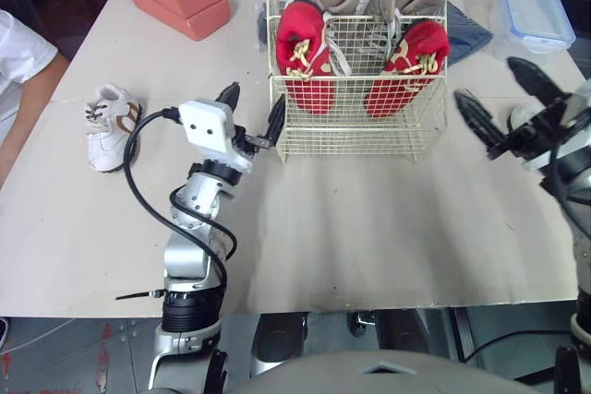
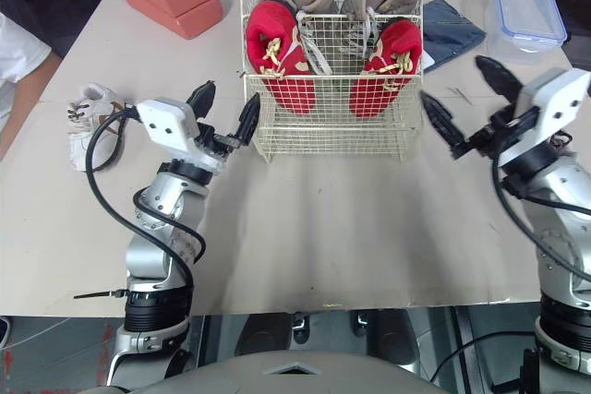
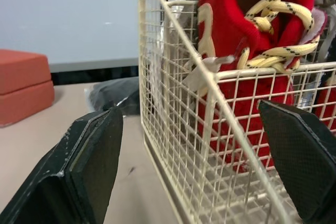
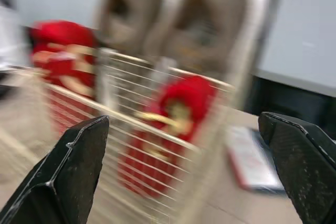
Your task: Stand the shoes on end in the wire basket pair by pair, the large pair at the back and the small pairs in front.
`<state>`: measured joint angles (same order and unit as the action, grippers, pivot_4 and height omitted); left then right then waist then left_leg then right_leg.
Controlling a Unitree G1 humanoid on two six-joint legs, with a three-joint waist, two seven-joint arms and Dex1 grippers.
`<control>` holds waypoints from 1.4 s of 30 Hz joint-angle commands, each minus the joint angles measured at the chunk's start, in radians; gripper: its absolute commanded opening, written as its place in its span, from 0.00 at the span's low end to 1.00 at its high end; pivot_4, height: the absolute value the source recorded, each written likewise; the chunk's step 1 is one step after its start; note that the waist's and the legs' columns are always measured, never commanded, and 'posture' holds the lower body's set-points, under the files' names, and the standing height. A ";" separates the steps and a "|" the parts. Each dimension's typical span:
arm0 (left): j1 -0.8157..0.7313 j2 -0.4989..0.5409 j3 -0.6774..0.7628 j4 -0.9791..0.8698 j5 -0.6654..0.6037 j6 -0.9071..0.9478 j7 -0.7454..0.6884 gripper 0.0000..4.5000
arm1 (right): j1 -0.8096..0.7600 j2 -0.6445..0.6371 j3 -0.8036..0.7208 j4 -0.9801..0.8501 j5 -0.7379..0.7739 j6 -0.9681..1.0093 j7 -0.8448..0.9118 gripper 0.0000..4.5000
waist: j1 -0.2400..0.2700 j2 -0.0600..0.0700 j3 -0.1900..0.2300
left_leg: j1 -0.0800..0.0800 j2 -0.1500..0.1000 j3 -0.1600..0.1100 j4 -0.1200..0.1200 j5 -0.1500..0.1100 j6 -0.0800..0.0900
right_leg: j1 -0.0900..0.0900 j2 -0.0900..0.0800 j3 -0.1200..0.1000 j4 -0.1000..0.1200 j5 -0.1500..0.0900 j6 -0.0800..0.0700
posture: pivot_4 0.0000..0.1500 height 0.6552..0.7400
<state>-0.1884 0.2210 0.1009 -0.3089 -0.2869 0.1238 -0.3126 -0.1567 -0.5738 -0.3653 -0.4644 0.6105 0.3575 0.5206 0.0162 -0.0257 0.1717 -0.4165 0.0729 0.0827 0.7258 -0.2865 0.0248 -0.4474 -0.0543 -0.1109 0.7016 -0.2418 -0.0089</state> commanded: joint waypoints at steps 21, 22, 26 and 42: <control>-0.248 0.493 0.055 -0.210 -0.602 0.473 -0.476 0.98 | 0.160 -0.215 -0.264 0.502 -0.111 -0.065 0.143 1.00 | 0.000 0.002 0.001 | 0.001 -0.001 0.003 -0.006 0.001 -0.002 | 0.000 0.002 0.003 -0.006 0.000 0.000 | 1.00 0.36; -0.261 0.514 0.058 -0.211 -0.622 0.497 -0.487 0.98 | 0.170 -0.231 -0.265 0.516 -0.117 -0.069 0.160 1.00 | 0.000 0.002 0.001 | 0.001 -0.001 0.003 -0.006 0.002 -0.003 | 0.000 0.002 0.003 -0.006 0.000 0.000 | 1.00 0.36; -0.299 0.587 0.058 -0.220 -0.680 0.575 -0.542 0.98 | 0.181 -0.298 -0.266 0.595 -0.136 -0.078 0.230 1.00 | -0.003 0.003 0.002 | 0.002 -0.001 0.005 -0.006 0.003 -0.004 | 0.000 0.002 0.004 -0.006 0.000 0.001 | 1.00 0.36; -0.357 0.616 0.036 -0.233 -0.744 0.688 -0.570 0.98 | 0.102 -0.304 -0.238 0.783 -0.106 -0.001 0.301 1.00 | -0.002 0.003 0.001 | 0.003 -0.001 0.005 -0.006 0.003 -0.005 | 0.000 0.003 0.005 -0.006 0.000 0.001 | 1.00 0.36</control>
<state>-0.5276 0.8280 0.1322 -0.5132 -1.0132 0.8102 -0.8733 -0.0487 -0.8732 -0.5947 0.3153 0.4972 0.3639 0.8118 0.0144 -0.0229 0.1732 -0.4138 0.0718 0.0877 0.7194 -0.2833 0.0195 -0.4473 -0.0517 -0.1059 0.6961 -0.2417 -0.0083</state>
